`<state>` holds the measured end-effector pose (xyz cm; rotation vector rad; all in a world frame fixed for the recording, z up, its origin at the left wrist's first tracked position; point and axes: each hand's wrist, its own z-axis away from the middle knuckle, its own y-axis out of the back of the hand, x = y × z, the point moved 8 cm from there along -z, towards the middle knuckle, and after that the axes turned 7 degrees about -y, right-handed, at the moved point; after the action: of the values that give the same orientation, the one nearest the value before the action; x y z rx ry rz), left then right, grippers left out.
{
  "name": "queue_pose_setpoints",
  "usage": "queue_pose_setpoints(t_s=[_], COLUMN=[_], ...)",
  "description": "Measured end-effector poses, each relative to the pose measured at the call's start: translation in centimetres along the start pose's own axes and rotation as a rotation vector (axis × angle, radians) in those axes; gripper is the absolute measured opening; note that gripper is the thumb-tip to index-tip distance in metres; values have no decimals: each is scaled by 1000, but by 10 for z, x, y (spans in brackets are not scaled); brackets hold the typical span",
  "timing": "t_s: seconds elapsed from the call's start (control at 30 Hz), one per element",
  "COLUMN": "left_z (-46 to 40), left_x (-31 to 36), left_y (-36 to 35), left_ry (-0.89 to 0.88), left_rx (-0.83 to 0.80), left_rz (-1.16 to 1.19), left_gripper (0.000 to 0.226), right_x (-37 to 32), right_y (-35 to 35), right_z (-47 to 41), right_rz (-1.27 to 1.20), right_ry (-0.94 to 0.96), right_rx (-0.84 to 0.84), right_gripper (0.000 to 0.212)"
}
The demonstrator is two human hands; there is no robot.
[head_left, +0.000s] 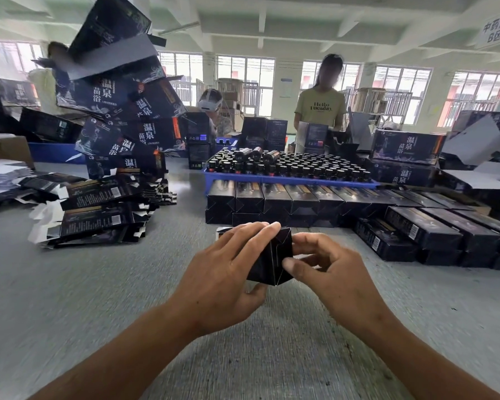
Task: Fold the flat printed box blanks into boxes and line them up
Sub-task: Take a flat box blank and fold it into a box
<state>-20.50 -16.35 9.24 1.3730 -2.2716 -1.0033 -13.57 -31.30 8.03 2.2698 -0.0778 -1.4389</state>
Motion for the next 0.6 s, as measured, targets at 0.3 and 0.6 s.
queue_pose_setpoints(t_s=[0.3, 0.6], left_z=[-1, -2], left_x=[4, 7], left_y=[-2, -6], left_ry=[-18, -19], left_rx=[-16, -44], left_rz=[10, -8], left_gripper=[82, 81], right_x=[4, 2], right_y=[2, 6], right_z=[-3, -2], right_rz=[-138, 0], right_ry=[-54, -23], right_rx=[-25, 76], right_gripper=[7, 6])
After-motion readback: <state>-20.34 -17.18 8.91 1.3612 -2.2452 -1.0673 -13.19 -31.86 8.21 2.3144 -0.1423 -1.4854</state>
